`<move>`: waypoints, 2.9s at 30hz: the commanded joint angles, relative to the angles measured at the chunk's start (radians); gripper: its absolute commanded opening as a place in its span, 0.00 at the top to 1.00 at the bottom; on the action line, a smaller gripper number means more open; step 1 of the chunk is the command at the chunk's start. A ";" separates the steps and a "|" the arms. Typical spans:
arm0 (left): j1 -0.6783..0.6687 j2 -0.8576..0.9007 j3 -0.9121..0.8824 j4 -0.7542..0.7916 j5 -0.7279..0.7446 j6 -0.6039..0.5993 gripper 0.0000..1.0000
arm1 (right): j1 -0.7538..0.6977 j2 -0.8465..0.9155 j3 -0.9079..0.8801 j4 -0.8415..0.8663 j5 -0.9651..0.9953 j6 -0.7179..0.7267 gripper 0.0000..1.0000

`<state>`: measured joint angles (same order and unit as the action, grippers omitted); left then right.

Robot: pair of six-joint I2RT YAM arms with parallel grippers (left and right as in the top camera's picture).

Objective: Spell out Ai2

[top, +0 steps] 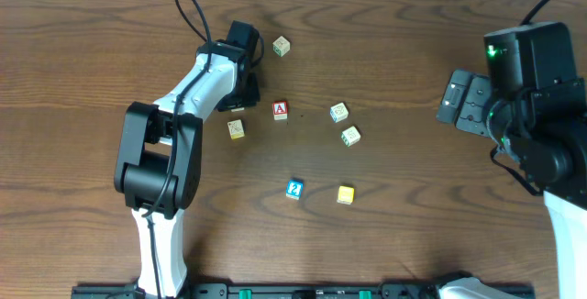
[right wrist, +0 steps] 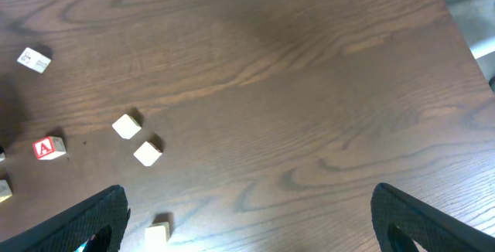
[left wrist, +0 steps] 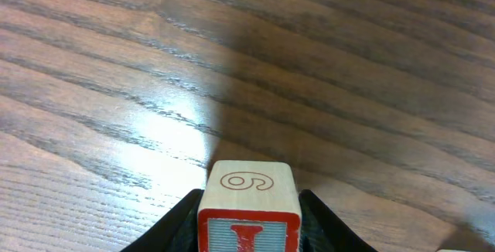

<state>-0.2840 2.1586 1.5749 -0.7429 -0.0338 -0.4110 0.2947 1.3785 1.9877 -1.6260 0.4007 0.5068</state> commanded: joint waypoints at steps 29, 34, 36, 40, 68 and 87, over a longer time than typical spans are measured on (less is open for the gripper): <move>-0.082 -0.175 -0.001 -0.018 0.002 0.069 0.66 | -0.005 -0.015 -0.068 0.060 0.001 -0.014 0.01; -0.150 -0.210 -0.001 -0.017 0.008 0.076 0.64 | -0.005 -0.016 -0.068 0.060 -0.001 -0.014 0.01; -0.186 -0.211 -0.001 -0.015 0.009 0.076 0.63 | -0.005 -0.016 -0.068 0.059 -0.001 -0.014 0.01; -0.240 -0.210 -0.001 -0.011 0.008 0.080 0.63 | -0.005 -0.016 -0.068 0.058 -0.005 -0.014 0.01; 0.021 -0.179 -0.002 -0.010 0.023 0.003 0.33 | -0.005 -0.015 -0.068 0.042 -0.069 -0.026 0.01; 0.023 -0.032 -0.002 0.060 0.028 0.094 0.54 | -0.005 -0.015 -0.068 0.035 -0.069 -0.025 0.01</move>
<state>-0.2630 2.1086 1.5749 -0.6899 -0.0063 -0.3325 0.2947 1.3743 1.9266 -1.5890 0.3290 0.4919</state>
